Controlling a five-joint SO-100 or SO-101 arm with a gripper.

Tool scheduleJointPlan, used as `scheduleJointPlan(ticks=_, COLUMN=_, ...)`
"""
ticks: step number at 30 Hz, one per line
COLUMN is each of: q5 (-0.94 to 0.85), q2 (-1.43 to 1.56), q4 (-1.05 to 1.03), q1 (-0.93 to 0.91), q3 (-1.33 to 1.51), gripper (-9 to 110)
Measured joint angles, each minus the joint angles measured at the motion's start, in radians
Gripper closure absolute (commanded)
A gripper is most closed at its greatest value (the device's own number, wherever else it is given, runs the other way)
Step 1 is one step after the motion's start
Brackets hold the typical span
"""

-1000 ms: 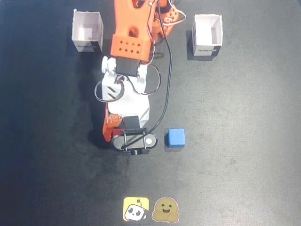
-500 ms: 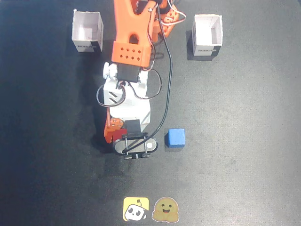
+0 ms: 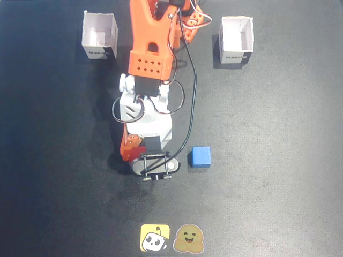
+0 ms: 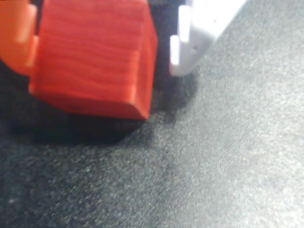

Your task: Put the red cube in the right box and the blue cube in the left box.

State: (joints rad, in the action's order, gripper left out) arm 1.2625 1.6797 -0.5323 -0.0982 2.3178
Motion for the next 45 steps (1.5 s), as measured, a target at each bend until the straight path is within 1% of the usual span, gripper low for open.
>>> scheduleJointPlan(ticks=4, q5=-0.002, q2=-0.002, q4=0.014, q1=0.000, q3=0.017, gripper=80)
scheduleJointPlan(ticks=11, q5=0.000, q2=-0.003, q4=0.035, q1=-0.015, q3=0.038, gripper=87)
scheduleJointPlan(ticks=15, q5=-0.008, q2=-0.003, q4=0.049, q1=-0.025, q3=0.046, gripper=89)
scheduleJointPlan(ticks=26, q5=-0.012, q2=-0.008, q4=0.048, q1=-0.025, q3=0.046, gripper=89)
scheduleJointPlan(ticks=37, q5=-0.028, q2=0.114, q4=-0.126, q1=-0.051, q3=0.043, gripper=89)
scheduleJointPlan(ticks=41, q5=-0.032, q2=0.160, q4=-0.192, q1=-0.078, q3=-0.008, gripper=88)
scheduleJointPlan(ticks=45, q5=-0.067, q2=0.219, q4=-0.242, q1=-0.098, q3=-0.009, gripper=88)
